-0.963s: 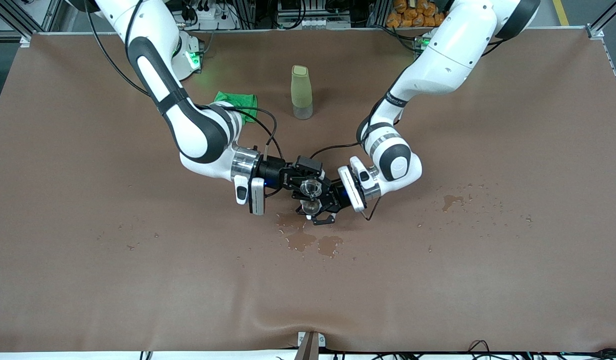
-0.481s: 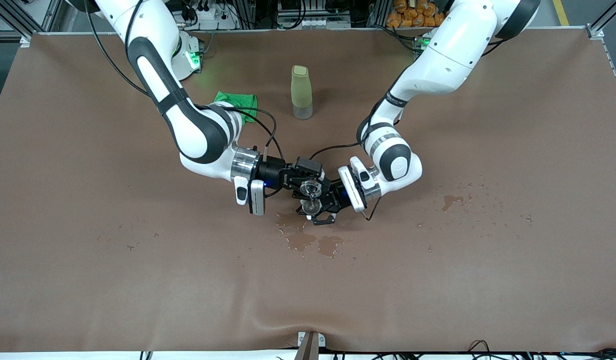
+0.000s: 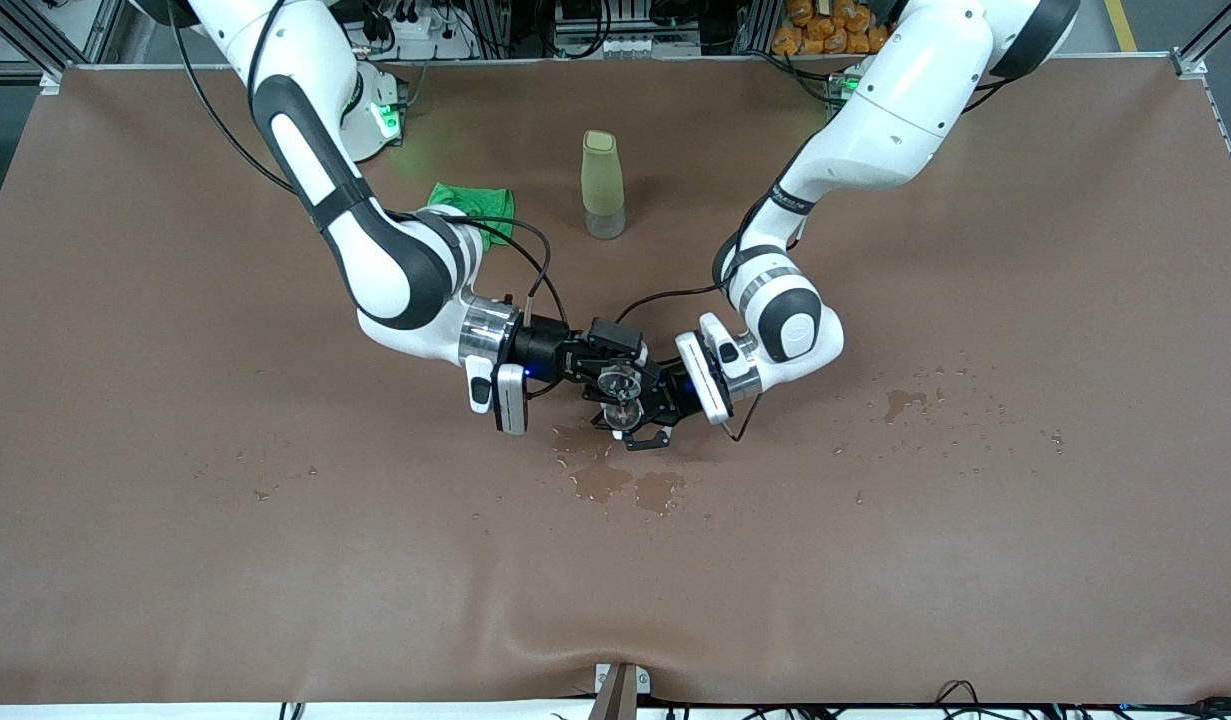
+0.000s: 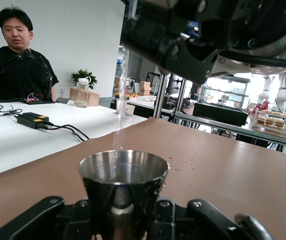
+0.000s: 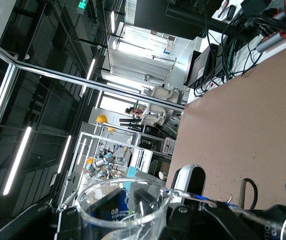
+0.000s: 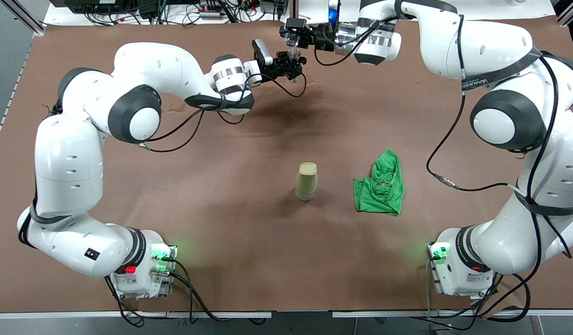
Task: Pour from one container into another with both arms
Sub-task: 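Hold the beaker tilted with the right gripper, pouring into the jigger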
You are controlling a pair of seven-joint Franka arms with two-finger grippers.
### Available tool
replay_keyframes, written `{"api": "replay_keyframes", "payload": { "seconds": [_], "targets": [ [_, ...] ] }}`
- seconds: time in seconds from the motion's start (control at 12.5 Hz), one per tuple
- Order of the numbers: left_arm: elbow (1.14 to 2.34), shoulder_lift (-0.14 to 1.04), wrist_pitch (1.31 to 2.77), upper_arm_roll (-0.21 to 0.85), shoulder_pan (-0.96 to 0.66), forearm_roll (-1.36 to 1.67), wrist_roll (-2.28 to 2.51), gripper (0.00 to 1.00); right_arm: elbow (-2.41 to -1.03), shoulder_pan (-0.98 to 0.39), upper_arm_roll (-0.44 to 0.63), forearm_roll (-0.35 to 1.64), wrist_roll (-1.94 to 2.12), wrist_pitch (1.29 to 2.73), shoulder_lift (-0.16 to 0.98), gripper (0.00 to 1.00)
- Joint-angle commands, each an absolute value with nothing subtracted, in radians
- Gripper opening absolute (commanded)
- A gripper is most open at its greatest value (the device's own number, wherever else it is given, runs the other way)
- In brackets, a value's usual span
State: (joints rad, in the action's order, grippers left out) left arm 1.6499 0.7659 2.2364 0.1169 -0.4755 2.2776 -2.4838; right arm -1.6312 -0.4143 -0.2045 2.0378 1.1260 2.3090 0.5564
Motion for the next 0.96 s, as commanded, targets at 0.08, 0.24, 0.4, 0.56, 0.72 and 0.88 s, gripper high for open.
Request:
{"api": "replay_keyframes", "payload": {
  "seconds": [0.08, 0.24, 0.4, 0.56, 0.72, 0.88],
  "targets": [
    [1.624, 0.778, 2.252, 0.11, -0.491, 2.319, -2.507, 0.0, -1.608, -0.416, -0.202, 2.06, 1.111, 2.318, 0.566, 0.0],
    [1.624, 0.779, 2.252, 0.11, -0.491, 2.321, -2.507, 0.0, -1.606, -0.416, -0.202, 2.06, 1.079, 2.318, 0.566, 0.0],
    [1.624, 0.779, 2.252, 0.11, -0.491, 2.319, -2.507, 0.0, -1.606, -0.414, -0.202, 2.06, 1.072, 2.318, 0.566, 0.0],
    [1.624, 0.779, 2.252, 0.11, -0.491, 2.321, -2.507, 0.0, -1.606, -0.414, -0.202, 2.06, 1.072, 2.318, 0.566, 0.0],
    [1.624, 0.779, 2.252, 0.11, -0.491, 2.321, -2.507, 0.0, -1.606, -0.414, -0.202, 2.066, 1.072, 2.316, 0.566, 0.0],
    [1.624, 0.779, 2.252, 0.11, -0.491, 2.321, -2.507, 0.0, -1.602, -0.414, -0.201, 2.085, 1.072, 2.316, 0.566, 0.0]
  ]
}}
